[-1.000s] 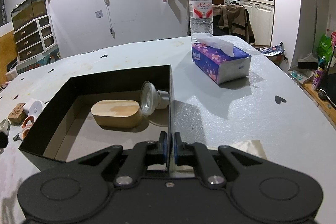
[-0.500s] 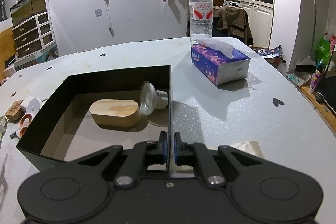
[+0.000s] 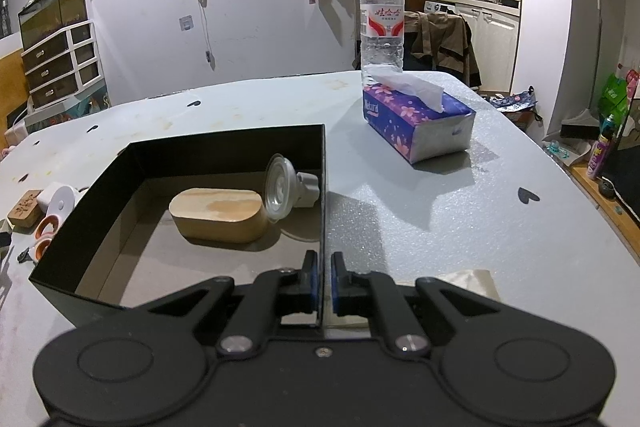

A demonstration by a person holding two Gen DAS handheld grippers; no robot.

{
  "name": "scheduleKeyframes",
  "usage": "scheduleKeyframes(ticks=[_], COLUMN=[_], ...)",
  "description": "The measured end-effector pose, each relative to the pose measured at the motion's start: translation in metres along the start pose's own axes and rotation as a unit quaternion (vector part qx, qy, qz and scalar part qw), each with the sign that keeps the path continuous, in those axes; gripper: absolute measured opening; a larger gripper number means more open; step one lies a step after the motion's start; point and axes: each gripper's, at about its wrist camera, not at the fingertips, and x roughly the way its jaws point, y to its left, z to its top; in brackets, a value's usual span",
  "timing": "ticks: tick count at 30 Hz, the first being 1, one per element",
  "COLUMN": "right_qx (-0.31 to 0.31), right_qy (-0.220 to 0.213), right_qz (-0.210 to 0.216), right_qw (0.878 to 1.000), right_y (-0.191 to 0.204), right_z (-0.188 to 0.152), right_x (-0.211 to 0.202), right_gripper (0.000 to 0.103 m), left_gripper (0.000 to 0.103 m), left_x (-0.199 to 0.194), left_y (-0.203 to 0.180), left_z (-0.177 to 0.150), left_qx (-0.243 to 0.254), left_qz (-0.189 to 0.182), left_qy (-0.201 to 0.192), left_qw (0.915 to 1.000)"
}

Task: Organize rigid objects
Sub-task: 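Move the left gripper to the white soap dish and grasp it, then carry the white soap dish with the left gripper into the black box and release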

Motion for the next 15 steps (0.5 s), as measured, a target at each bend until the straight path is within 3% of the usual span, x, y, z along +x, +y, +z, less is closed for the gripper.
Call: scheduleKeyframes(ticks=[5, 7, 15], right_qx=[0.000, 0.001, 0.001], right_qy=[0.000, 0.000, 0.000], right_qz=[0.000, 0.000, 0.001], right_qw=[1.000, 1.000, 1.000], right_y=[0.000, 0.000, 0.000], right_z=[0.000, 0.000, 0.000], right_x=[0.000, 0.000, 0.000], right_gripper=[0.007, 0.007, 0.007], left_gripper=[0.075, 0.065, 0.064], left_x=[0.009, 0.013, 0.008], left_y=[0.001, 0.000, -0.005], left_z=[0.007, 0.009, 0.009], left_qx=[-0.002, 0.005, 0.021], left_qz=[0.007, 0.007, 0.002], left_qy=[-0.009, -0.009, -0.006], left_qw=[0.9999, 0.9999, 0.9997])
